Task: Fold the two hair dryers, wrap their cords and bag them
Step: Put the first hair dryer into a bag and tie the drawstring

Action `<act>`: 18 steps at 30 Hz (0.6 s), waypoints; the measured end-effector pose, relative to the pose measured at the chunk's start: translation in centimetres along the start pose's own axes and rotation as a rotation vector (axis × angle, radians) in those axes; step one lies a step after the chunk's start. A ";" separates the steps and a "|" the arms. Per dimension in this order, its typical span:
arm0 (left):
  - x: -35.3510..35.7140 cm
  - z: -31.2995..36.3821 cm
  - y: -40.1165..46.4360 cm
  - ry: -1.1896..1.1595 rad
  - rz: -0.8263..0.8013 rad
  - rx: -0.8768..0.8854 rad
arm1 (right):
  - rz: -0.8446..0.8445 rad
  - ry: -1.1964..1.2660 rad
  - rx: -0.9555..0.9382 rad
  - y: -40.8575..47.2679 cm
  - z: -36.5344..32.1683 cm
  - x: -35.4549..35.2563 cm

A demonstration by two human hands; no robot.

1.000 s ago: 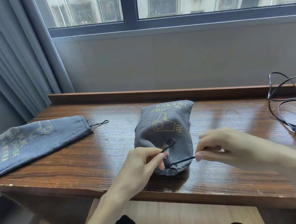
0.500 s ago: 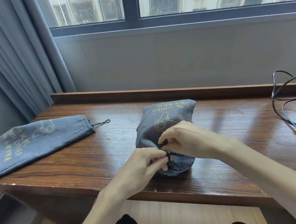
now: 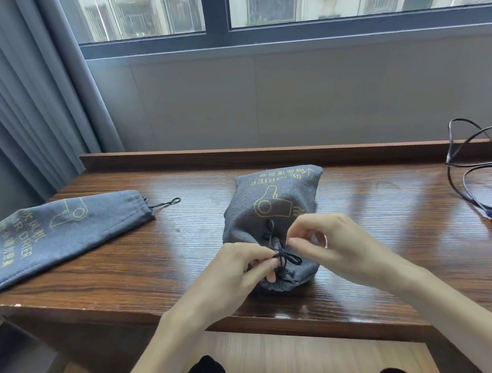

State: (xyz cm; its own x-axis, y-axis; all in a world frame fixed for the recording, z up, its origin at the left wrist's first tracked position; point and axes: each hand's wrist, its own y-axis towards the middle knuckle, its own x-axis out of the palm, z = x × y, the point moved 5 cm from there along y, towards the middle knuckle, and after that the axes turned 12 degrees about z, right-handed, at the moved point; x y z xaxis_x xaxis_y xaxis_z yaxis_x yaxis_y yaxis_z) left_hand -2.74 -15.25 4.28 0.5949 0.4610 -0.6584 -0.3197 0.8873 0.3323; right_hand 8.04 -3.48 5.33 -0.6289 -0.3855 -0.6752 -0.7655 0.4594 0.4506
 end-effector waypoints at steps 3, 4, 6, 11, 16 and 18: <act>0.0 -0.1 -0.1 0.000 -0.008 0.005 | -0.036 0.076 0.047 -0.8 -0.3 0.2; 0.0 -0.2 -0.2 0.000 -0.009 0.009 | -0.046 0.106 0.056 -1.2 -0.3 0.3; 0.1 -0.2 -0.4 0.006 -0.012 0.012 | -0.048 0.150 0.050 -1.8 -0.6 0.4; 0.2 0.0 -0.6 0.054 -0.033 0.033 | 0.011 0.155 -0.034 -2.2 -0.9 1.1; 0.2 0.0 -0.7 0.095 -0.029 0.027 | -0.020 0.072 -0.084 -2.2 -1.4 1.9; 0.1 0.1 -0.8 0.107 -0.023 0.023 | -0.020 0.022 -0.110 -2.1 -1.6 2.0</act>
State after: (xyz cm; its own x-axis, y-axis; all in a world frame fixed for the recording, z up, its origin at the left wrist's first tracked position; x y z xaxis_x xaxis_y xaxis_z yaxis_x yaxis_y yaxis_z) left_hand -2.35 -15.93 3.98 0.5199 0.4372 -0.7339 -0.2890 0.8984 0.3306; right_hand 8.20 -6.50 3.96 -0.6156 -0.4119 -0.6718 -0.7872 0.3615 0.4997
